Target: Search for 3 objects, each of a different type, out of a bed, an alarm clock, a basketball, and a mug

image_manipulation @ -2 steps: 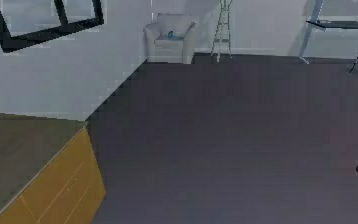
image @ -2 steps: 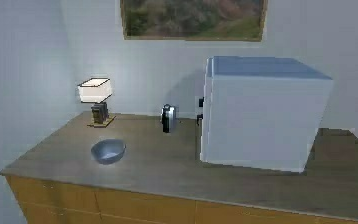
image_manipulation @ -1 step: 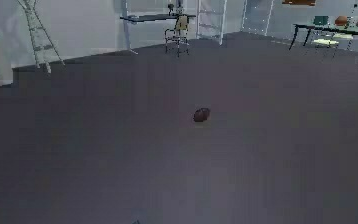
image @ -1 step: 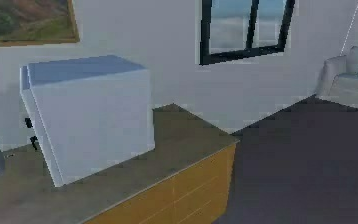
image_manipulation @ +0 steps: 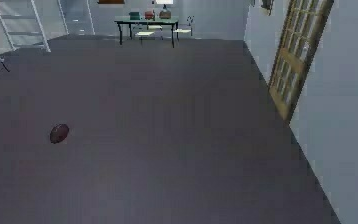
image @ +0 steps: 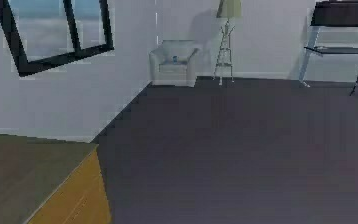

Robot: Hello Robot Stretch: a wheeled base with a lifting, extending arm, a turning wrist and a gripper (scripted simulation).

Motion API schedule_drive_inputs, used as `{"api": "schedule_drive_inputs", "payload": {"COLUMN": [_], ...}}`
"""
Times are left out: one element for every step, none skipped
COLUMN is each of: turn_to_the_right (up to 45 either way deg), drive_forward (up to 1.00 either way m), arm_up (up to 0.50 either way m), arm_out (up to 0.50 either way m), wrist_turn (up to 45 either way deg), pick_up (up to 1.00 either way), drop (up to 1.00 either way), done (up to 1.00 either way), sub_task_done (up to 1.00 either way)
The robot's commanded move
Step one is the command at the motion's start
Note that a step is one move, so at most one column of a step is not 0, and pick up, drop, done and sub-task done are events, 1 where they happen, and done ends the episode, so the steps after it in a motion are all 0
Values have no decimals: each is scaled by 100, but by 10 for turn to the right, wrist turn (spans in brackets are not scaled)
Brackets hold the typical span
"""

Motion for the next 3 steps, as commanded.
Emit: {"api": "schedule_drive_inputs", "payload": {"turn_to_the_right": [450,270,0], "drive_forward": [0,0,65], "arm_up": [0,0,0], "arm_out": [0,0,0], "wrist_turn": [0,0,0], "pick_up": [0,0,0], "drop": [0,0,0], "done": [0,0,0], "sub_task_done": [0,0,0]}}
